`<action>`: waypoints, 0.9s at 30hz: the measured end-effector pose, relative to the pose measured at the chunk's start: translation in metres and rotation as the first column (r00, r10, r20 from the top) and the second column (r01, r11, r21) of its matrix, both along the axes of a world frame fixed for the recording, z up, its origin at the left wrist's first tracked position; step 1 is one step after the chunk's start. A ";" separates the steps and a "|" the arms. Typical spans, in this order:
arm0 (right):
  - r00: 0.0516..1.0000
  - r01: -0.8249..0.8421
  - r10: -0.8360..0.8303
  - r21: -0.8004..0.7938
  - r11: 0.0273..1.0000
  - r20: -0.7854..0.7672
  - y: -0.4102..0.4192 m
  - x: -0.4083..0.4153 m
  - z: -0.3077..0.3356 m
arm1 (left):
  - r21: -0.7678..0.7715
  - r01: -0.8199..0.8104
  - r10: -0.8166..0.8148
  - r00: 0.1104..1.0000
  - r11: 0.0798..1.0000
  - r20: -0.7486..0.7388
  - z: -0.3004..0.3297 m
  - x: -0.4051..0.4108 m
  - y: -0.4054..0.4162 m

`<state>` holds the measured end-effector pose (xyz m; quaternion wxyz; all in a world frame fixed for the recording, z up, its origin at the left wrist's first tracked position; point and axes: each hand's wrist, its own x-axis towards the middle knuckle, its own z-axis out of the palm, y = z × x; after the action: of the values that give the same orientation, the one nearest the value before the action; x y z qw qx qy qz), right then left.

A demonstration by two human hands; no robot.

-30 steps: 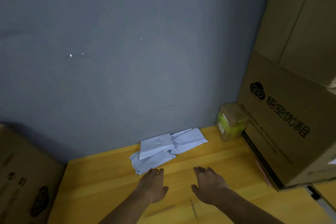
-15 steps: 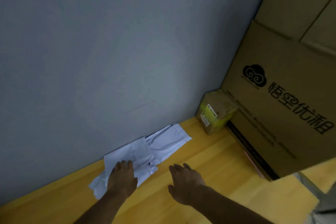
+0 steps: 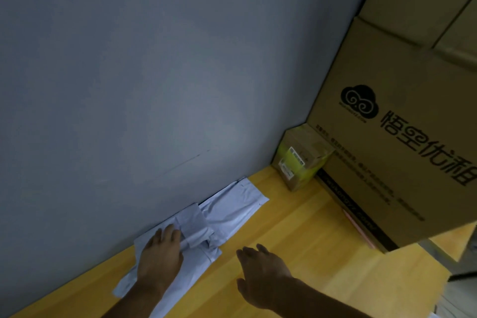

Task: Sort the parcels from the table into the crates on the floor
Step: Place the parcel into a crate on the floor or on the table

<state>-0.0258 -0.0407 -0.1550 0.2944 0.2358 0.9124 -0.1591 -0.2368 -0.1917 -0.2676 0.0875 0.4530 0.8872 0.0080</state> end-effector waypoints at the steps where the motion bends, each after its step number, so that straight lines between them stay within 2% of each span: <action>1: 1.000 0.002 -0.002 0.005 1.000 -0.013 0.000 0.001 0.001 | 0.017 -0.008 0.008 1.000 1.000 -0.015 0.007 0.000 0.000; 7: 0.998 0.044 -0.046 -0.046 0.998 -0.046 0.003 0.008 0.021 | 0.063 -0.037 0.046 0.988 0.997 -0.146 0.031 -0.007 0.003; 11: 0.995 0.038 -0.037 0.008 0.999 -0.087 0.000 0.032 0.032 | 0.125 -0.083 0.109 0.970 0.989 -0.216 0.068 0.017 0.005; 12: 0.994 0.033 -0.031 0.018 0.999 -0.102 0.000 0.039 0.037 | 0.117 -0.078 0.101 0.975 0.990 -0.200 0.076 0.025 0.004; 15: 0.993 0.000 0.003 0.027 1.000 -0.120 0.000 0.059 0.056 | -0.059 -0.078 0.071 0.991 0.995 -0.112 0.129 0.057 -0.003; 17: 0.988 -0.004 0.009 0.033 0.999 -0.154 -0.003 0.075 0.073 | -0.057 -0.132 0.123 0.982 0.990 -0.141 0.160 0.083 -0.008; 20: 0.978 -0.003 0.007 0.017 1.000 -0.206 -0.005 0.104 0.104 | 0.051 -0.156 0.155 0.988 0.986 0.011 0.196 0.123 -0.019; 22: 0.973 0.002 0.000 0.007 1.000 -0.233 -0.003 0.127 0.127 | 0.236 -0.209 0.189 0.976 0.949 0.106 0.220 0.153 -0.018; 24: 0.963 0.027 -0.028 -0.009 1.000 -0.268 0.000 0.149 0.146 | 0.329 -0.276 0.177 0.937 0.903 0.302 0.252 0.186 -0.019; 27: 0.939 0.081 -0.081 -0.014 0.997 -0.335 0.002 0.182 0.166 | 0.441 -0.377 0.138 0.864 0.815 0.484 0.273 0.225 -0.020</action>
<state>0.1557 -0.0390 0.0107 0.1283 0.2426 0.9387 -0.2088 -0.0119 -0.2122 0.0049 0.1531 0.3186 0.8635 0.3598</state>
